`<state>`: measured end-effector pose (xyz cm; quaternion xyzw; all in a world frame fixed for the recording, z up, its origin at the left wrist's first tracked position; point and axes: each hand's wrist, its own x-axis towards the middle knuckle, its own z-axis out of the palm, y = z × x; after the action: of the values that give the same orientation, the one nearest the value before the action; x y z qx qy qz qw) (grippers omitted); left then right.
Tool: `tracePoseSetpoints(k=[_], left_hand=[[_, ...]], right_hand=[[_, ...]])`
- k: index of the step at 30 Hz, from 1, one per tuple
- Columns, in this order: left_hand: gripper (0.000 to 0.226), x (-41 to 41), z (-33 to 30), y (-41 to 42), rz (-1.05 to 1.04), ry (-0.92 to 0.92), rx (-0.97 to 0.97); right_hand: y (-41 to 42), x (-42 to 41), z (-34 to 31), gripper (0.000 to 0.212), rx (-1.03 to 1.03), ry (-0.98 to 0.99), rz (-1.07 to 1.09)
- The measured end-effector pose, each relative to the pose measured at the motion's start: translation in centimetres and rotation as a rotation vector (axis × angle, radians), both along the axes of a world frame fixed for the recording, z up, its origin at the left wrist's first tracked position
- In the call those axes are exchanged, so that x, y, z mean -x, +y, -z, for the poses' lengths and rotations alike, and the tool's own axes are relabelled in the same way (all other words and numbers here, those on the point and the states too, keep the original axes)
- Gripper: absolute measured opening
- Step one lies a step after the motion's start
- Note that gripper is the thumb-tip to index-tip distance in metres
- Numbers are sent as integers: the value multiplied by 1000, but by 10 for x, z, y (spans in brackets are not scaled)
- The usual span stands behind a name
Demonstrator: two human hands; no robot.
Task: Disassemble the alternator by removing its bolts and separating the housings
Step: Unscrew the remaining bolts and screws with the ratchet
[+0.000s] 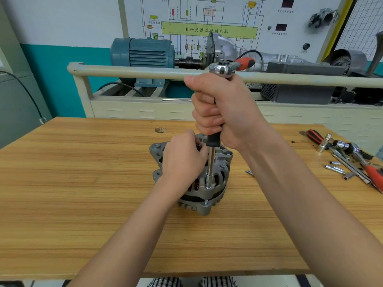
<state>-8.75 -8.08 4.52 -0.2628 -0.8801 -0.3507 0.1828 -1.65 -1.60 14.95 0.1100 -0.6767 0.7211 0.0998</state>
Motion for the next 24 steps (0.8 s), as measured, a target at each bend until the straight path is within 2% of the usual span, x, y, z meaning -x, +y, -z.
tracePoseSetpoints(k=[10, 19, 24], left_hand=[[31, 8, 0, -4, 107, 19, -37], [21, 11, -5, -6, 172, 16, -47], [27, 12, -8, -7, 238, -2, -80]], right_hand=[[0, 2, 1, 56, 36, 33, -48], [-1, 6, 1, 52, 68, 48, -62], [1, 9, 0, 51, 76, 41, -98]])
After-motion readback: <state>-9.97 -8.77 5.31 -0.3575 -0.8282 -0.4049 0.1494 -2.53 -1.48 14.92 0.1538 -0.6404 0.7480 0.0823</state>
